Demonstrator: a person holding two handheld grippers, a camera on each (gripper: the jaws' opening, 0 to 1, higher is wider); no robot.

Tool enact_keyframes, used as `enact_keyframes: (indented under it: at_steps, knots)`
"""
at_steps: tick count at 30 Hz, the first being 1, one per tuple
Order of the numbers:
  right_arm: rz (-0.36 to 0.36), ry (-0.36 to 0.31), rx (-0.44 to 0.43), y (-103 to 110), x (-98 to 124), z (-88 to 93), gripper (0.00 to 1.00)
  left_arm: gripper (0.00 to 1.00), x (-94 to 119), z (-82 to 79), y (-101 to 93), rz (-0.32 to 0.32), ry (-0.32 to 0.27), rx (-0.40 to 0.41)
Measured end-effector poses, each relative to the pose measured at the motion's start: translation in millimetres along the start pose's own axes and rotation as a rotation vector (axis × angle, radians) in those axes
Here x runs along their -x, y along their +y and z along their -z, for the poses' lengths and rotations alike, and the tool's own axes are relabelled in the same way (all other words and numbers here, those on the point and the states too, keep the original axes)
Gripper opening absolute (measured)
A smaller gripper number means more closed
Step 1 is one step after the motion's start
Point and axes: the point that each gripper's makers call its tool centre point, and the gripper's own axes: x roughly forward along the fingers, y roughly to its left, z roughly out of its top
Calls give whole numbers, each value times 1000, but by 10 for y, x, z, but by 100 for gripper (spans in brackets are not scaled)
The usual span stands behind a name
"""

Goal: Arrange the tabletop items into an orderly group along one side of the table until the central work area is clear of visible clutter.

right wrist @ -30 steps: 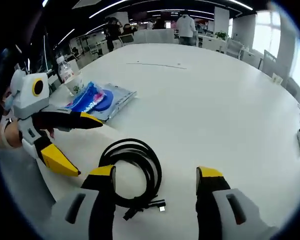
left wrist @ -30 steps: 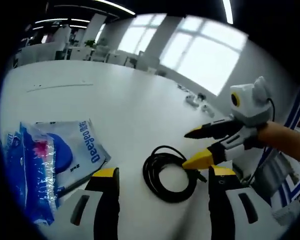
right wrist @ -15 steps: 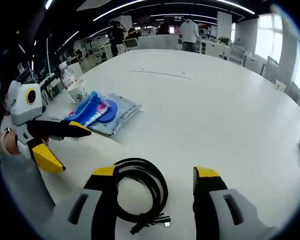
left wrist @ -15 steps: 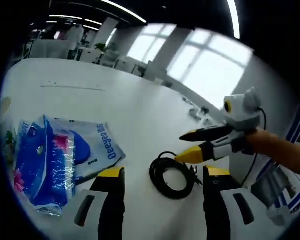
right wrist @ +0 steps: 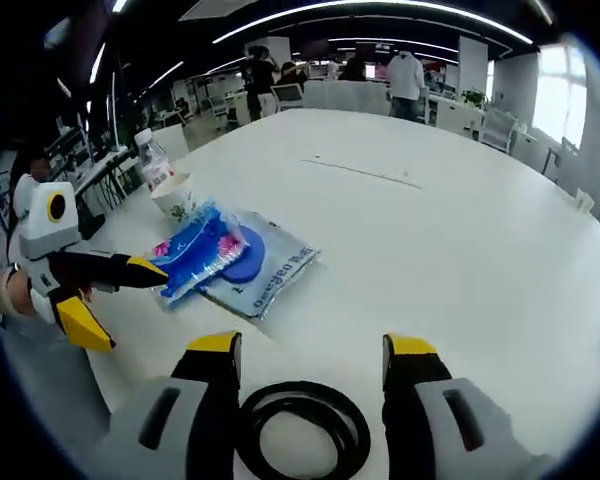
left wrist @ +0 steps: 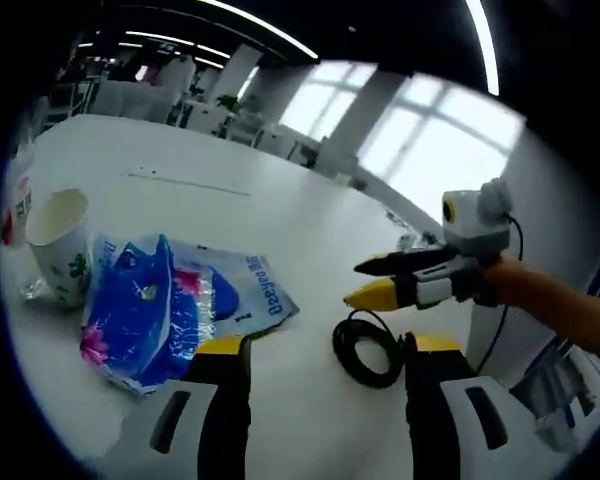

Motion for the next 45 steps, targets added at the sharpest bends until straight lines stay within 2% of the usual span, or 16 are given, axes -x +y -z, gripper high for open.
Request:
enact_keyframes:
  at_steps: [4,8,12,14,17,25,27,29,35,40,45]
  knots:
    - [-41,1,39,105,-118,-124,52,59,75,-34,82,-24,-27,43]
    - [-70,-5,78,203,-219,-261,52,59,139,-53,155,-54,-39,40]
    - [-94,-11,112,278,-295,-364,52,59,215,-83,275,-90,-62,70]
    - [-122,-10,164,347,-328,-417,51,59,261,-98,347,-122,-77,88]
    - [-145,-10,179,401,-383,-483,50,60,331,-102,447,-149,-98,117]
    - [-197,-19,242,651,-536,-648,47,59,468,163,743,-225,-67,197]
    - [-200,-19,256,715,-539,-660,47,59,495,178,735,-228,-62,210]
    - [-205,-25,271,725,-572,-698,47,58,545,127,741,-232,-95,207]
    - [-225,-18,290,796,-617,-726,46,57,583,164,803,-250,-96,227]
    - [-238,-18,313,857,-636,-791,44,55,631,174,780,-245,-92,241]
    - [-252,-19,339,907,-675,-841,43,52,695,278,760,-249,-76,273]
